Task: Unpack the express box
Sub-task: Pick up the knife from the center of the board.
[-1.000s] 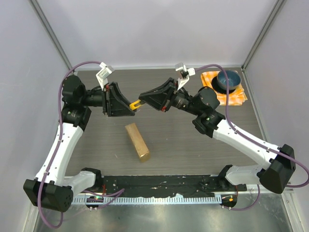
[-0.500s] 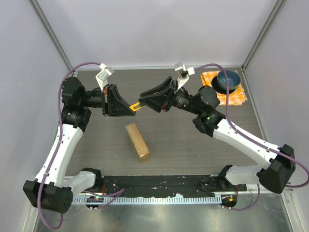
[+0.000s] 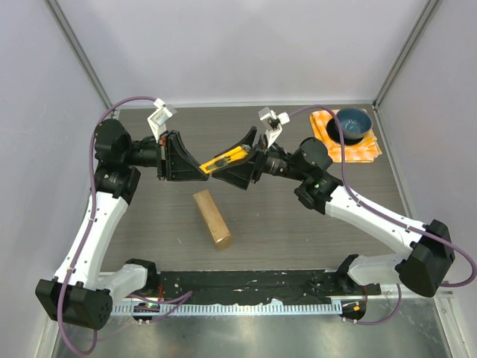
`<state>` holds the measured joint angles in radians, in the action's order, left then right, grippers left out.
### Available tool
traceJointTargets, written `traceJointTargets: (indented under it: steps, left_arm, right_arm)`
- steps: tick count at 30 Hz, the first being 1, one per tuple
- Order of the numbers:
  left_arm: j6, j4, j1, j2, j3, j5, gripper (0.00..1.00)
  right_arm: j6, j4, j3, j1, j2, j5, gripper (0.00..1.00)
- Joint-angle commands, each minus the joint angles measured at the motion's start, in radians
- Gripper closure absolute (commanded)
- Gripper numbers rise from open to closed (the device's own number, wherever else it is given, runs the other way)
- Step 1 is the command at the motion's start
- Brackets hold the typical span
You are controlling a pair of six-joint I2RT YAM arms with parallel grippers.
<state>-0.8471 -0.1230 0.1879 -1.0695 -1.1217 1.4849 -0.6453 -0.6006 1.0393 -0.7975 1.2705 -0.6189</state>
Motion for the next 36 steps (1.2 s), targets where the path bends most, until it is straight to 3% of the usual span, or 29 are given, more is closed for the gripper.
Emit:
traceJointTargets:
  steps: [1, 13, 36]
  left_arm:
    - [-0.015, -0.041, 0.002, 0.005, -0.013, 0.092, 1.00]
    - [-0.020, -0.046, 0.002, 0.014, -0.004, 0.104, 1.00]
    - [-0.049, -0.092, 0.001, 0.034, 0.036, 0.124, 1.00]
  right_arm:
    - [0.006, -0.106, -0.004, -0.014, 0.003, -0.005, 0.28]
    - [-0.037, -0.177, 0.071, -0.035, 0.101, -0.008, 0.51]
    - [0.073, -0.028, 0.084, -0.032, 0.000, 0.044, 0.50]
